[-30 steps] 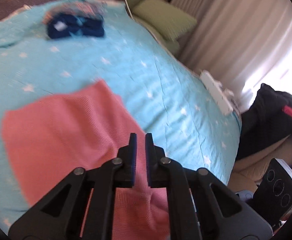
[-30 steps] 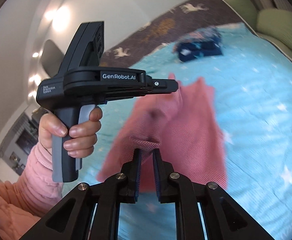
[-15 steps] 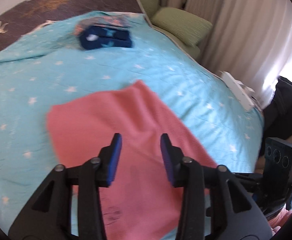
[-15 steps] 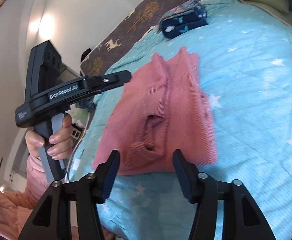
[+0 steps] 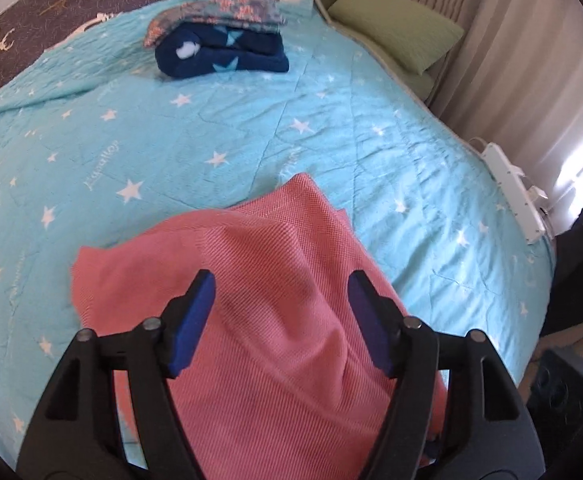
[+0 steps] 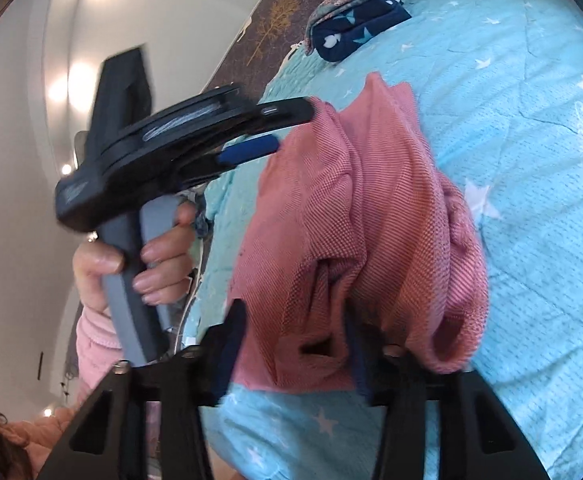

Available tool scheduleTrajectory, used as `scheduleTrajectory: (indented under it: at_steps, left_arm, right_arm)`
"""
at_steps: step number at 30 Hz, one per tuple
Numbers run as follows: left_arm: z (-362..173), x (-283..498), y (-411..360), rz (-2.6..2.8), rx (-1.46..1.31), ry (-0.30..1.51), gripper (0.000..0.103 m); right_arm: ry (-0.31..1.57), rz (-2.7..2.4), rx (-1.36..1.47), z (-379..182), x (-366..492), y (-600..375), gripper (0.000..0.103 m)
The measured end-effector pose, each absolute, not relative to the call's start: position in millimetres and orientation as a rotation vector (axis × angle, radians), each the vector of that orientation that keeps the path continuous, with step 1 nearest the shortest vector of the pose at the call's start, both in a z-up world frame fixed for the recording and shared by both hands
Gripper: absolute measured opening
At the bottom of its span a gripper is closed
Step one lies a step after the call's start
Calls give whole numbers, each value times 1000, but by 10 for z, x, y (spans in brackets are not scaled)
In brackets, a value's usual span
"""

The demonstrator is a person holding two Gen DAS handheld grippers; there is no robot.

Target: Fold small clothes

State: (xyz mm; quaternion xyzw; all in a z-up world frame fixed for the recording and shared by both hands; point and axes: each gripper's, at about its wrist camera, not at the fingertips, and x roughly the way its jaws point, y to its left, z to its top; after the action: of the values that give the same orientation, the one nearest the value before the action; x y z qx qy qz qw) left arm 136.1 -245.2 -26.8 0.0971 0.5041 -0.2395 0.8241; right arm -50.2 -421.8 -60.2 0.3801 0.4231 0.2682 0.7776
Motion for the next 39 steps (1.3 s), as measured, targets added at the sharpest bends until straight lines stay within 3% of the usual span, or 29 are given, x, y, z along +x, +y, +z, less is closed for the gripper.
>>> scheduleTrajectory:
  at_steps: [12,19,24,28,34,35,36,37,39]
  left_arm:
    - [-286,1455,-2177,-438,162,1092,69]
    - [-191,844,-1720,-583,124,1051,69]
    - [-335,281,-1880,-725,173,1090,69]
    - [-426,-97,-2172,-780,310,1017,67]
    - [-585,-143,-2394,-795,380,1024,67]
    - [-616,-136,-2414,-774,392,1020,57]
    - [-636,-130,-2402,-760,397,1022,30]
    - [-646,-78,-2379,-755,381,1040,18]
    - [-567,-14,-2235,-777,279,1064,12]
  right_arm:
    - [1003,653,772,-514,-349,-4192,44]
    - [1022,615,701,-332,-690,-4582,48]
    - [969,513,781,-237,-757,-5044,49]
    - [958,466,784,-157,-763,-5157,50]
    - [983,468,737,-95,-707,-5017,50]
    - [983,468,738,-107,-723,-5053,50]
    - [981,468,745,-122,-708,-5041,50]
    - [979,470,755,-128,-693,-5046,51]
    - [974,496,788,-153,-603,-5059,53]
